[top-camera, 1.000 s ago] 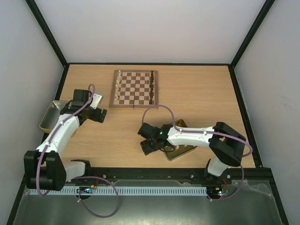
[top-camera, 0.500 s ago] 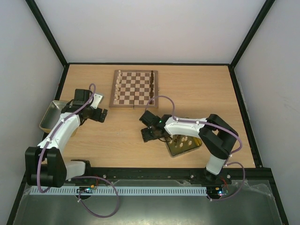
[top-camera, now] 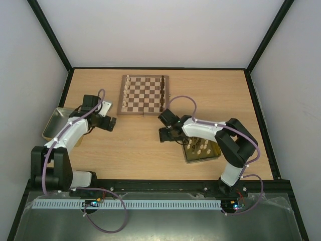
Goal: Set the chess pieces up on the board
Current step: Move the storage box to the center of the board, then move the chessboard to the center of the board.
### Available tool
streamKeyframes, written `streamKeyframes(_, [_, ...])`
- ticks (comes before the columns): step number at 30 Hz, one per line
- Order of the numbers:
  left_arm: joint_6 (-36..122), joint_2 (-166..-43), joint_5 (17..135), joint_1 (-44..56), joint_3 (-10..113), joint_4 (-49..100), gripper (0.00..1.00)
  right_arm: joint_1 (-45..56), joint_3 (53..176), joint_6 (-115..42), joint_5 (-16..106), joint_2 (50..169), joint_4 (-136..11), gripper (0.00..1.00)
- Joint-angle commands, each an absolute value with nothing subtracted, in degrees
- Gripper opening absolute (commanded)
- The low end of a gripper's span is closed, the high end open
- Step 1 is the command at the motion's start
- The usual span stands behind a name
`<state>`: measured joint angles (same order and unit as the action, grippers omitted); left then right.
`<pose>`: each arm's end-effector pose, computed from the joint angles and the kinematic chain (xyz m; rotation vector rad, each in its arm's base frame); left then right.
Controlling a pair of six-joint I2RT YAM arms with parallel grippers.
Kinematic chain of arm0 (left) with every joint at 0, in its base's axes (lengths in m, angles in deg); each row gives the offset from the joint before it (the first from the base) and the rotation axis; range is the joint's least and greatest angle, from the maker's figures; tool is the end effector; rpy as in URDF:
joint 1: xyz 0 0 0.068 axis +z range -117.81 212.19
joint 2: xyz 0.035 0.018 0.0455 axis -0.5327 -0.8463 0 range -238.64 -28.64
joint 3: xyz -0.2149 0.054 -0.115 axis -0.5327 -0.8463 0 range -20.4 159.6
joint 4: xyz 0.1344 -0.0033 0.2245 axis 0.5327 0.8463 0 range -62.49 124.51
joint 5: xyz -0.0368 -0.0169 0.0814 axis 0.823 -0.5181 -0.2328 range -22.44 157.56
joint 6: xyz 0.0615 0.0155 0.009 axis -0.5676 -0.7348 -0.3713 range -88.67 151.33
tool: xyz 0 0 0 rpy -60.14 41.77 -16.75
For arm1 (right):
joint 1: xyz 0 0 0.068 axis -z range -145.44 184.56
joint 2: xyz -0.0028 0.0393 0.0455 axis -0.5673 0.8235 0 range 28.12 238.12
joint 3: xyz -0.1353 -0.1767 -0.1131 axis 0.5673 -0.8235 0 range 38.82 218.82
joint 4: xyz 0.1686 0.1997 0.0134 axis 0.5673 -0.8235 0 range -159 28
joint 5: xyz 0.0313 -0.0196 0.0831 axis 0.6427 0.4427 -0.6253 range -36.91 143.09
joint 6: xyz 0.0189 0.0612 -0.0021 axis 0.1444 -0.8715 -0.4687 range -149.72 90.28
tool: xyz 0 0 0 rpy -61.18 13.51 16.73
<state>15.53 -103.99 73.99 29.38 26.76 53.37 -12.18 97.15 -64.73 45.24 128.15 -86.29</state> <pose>0.2756 -0.0191 0.1828 0.4500 2.4655 -0.0481 0.2245 0.2486 0.1189 -0.3343 2.8436 0.5469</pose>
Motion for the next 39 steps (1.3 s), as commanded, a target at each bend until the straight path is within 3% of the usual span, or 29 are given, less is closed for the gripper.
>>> streamKeyframes(1, [15.73, -107.04, 74.05, 29.68, 27.97, 52.19, 1.00, -9.64, 96.49, -65.27, 47.09, 126.28, -86.33, 0.72])
streamKeyframes(8, [16.61, -109.72, 73.95, 31.34, 32.42, 49.77, 0.99, -8.39, 99.60, -65.77, 50.65, 124.84, -86.87, 0.70])
streamKeyframes(11, [16.81, -111.78, 74.33, 32.65, 36.47, 49.47, 0.91, -6.68, 102.53, -67.82, 51.81, 124.41, -86.76, 0.67])
streamKeyframes(14, [16.68, -115.18, 74.91, 33.41, 41.38, 49.75, 0.74, -3.41, 104.94, -69.46, 53.24, 125.11, -85.67, 0.60])
streamKeyframes(18, [16.63, -120.28, 75.27, 33.95, 47.74, 49.89, 0.47, 3.03, 108.30, -74.26, 54.79, 127.22, -81.11, 0.39])
streamKeyframes(23, [17.91, -127.42, 78.09, 36.02, 54.83, 50.14, 0.05, 7.37, 116.45, -76.23, 55.69, 133.63, -78.89, 0.19])
streamKeyframes(28, [19.75, -135.55, 81.04, 37.18, 61.62, 49.45, 0.02, 9.58, 125.13, -76.47, 50.76, 143.98, -76.70, 0.02])
streamKeyframes(33, [23.28, -144.42, 84.11, 38.27, 66.09, 47.12, 0.03, 10.17, 133.53, -76.61, 49.61, 153.49, -77.42, 0.02])
streamKeyframes(39, [27.12, -152.89, 90.68, 40.26, 71.83, 45.74, 0.02, 12.13, 134.14, -76.98, 50.29, 156.18, -76.50, 0.02])
